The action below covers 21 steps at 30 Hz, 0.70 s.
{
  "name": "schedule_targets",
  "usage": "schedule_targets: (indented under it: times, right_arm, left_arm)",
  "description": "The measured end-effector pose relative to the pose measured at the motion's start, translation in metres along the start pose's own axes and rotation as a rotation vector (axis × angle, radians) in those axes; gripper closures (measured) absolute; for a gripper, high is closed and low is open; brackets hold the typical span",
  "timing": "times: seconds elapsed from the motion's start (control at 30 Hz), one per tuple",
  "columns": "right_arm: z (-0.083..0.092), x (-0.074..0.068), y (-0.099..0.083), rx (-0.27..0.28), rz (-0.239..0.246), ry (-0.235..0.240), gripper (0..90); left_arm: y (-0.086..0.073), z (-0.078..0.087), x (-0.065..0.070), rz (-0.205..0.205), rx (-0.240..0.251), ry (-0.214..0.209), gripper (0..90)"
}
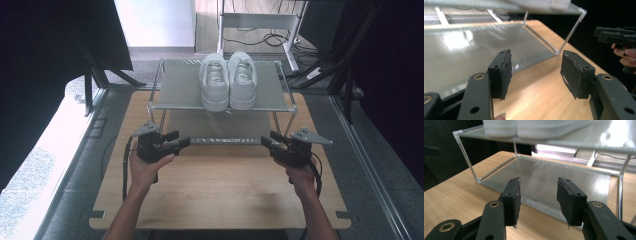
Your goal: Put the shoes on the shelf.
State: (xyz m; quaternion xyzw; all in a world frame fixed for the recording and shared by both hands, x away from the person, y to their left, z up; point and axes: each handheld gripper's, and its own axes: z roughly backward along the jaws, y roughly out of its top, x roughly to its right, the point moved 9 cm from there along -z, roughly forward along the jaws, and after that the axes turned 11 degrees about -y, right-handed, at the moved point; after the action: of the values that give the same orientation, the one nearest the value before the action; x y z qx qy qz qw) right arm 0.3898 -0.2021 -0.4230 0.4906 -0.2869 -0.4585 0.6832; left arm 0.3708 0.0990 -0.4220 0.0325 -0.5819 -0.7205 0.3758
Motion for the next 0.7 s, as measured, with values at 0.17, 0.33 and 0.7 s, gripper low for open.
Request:
schedule_targets:
  times: [0.17,0.33,0.7]
  right_arm:
    - [0.006,0.006,-0.032,-0.037,0.001,-0.015,52.7]
    - [0.002,0.009,-0.051,-0.083,-0.010,-0.015,51.8]
    - [0.003,0.010,-0.057,-0.082,-0.006,-0.046,43.7]
  left_arm:
    - [-0.032,0.006,-0.002,0.037,-0.016,-0.001,41.0]
    - [-0.050,0.006,-0.006,0.066,-0.036,-0.005,40.7]
    - [-0.067,0.007,-0.007,0.078,-0.059,-0.007,37.7]
